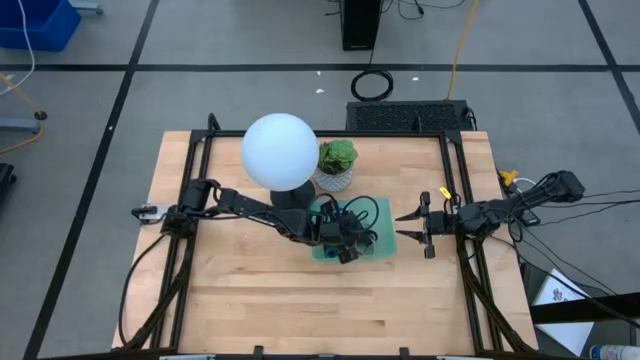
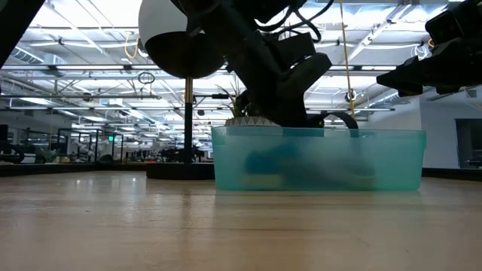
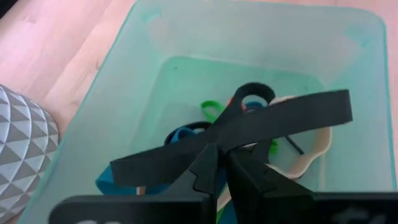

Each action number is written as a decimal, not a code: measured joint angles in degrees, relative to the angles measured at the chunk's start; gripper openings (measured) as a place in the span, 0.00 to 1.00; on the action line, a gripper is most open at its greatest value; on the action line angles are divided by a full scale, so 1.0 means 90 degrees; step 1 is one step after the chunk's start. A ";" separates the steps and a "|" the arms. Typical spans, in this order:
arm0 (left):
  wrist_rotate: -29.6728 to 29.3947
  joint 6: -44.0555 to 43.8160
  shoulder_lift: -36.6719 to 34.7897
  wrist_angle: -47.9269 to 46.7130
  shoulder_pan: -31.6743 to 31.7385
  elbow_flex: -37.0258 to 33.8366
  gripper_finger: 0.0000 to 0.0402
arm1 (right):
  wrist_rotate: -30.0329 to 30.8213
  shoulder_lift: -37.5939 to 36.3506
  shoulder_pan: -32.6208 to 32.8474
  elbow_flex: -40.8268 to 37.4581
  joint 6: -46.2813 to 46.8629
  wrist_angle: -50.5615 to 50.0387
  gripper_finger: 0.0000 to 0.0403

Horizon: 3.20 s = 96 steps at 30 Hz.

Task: Pick and place rubber bands into bin
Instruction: Put the black rubber band into the blue bin, then return to Home Position

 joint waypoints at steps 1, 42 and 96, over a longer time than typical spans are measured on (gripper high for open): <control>0.0000 -0.0002 0.0000 0.0056 0.0000 0.0000 0.10 | 0.0000 -0.0002 -0.0002 0.0000 0.0000 0.0000 0.35; 0.0681 0.0269 -0.0150 -0.1017 0.0000 -0.0004 0.47 | -0.0001 -0.0001 -0.0001 0.0000 0.0002 -0.0005 0.35; 0.1054 0.0690 -1.0767 0.0602 -0.0155 -0.7318 0.50 | 0.0321 -0.1202 -0.0590 0.0473 0.0678 -0.1503 0.35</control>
